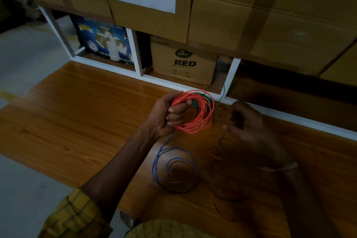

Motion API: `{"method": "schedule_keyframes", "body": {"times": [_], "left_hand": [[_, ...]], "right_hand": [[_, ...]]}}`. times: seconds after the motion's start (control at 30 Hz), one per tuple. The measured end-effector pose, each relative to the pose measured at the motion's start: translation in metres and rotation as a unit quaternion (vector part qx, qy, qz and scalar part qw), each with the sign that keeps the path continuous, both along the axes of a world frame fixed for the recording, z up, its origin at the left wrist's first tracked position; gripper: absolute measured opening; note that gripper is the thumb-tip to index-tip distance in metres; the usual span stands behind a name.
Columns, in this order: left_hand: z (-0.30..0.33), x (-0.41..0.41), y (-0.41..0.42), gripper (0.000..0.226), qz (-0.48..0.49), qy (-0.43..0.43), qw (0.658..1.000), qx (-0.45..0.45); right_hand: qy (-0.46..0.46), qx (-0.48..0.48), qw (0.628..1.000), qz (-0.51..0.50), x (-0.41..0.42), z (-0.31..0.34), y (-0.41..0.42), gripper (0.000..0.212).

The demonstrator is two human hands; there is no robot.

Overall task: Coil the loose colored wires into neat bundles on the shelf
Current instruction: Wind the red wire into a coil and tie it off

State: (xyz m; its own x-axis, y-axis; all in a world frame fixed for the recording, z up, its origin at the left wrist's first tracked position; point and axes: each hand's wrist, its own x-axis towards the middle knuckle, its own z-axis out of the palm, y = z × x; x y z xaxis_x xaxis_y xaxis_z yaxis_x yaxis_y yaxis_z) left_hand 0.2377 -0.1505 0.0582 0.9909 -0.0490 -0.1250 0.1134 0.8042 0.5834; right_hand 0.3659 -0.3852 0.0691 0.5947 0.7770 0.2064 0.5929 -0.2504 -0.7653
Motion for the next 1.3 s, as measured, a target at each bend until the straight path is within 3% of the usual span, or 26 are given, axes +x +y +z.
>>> {"method": "schedule_keyframes", "body": {"times": [0.13,0.23,0.3,0.5,0.6,0.67,0.73,1.0,1.1,1.3], "left_hand": [[0.006,0.000,0.002,0.043,-0.066,-0.009,0.994,0.090],[0.012,0.001,-0.002,0.047,-0.100,0.017,0.978,0.184],[0.015,0.001,-0.006,0.047,-0.118,0.035,0.968,0.219],[0.018,0.003,-0.003,0.049,-0.147,0.023,0.972,0.180],[0.019,0.006,0.000,0.047,-0.164,0.000,0.975,0.150],[0.020,0.008,0.000,0.046,-0.166,-0.008,0.976,0.139],[0.022,0.009,0.000,0.044,-0.151,0.001,0.979,0.139],[0.025,0.016,-0.009,0.044,-0.045,0.107,0.968,0.224],[0.024,0.018,-0.013,0.040,-0.015,0.110,0.962,0.249],[-0.004,0.015,-0.016,0.037,0.053,0.095,0.960,0.259]], "right_hand": [[0.082,0.122,0.984,-0.103,-0.002,0.025,0.003,0.014],[0.188,0.180,0.962,-0.084,-0.013,0.034,0.021,0.033],[0.165,0.168,0.970,-0.063,-0.025,0.035,0.030,0.038],[0.129,0.087,0.988,-0.010,-0.038,0.000,0.036,0.044],[0.134,0.113,0.984,0.005,-0.044,-0.008,0.034,0.031],[0.114,0.131,0.985,-0.014,-0.045,-0.009,0.036,0.034],[0.088,0.133,0.987,-0.039,-0.044,-0.014,0.038,0.040],[0.062,0.145,0.982,-0.105,-0.048,-0.028,0.048,0.033],[0.049,0.147,0.979,-0.130,-0.047,-0.031,0.049,0.038],[0.034,0.137,0.980,-0.138,-0.052,-0.047,0.045,0.029]]}}
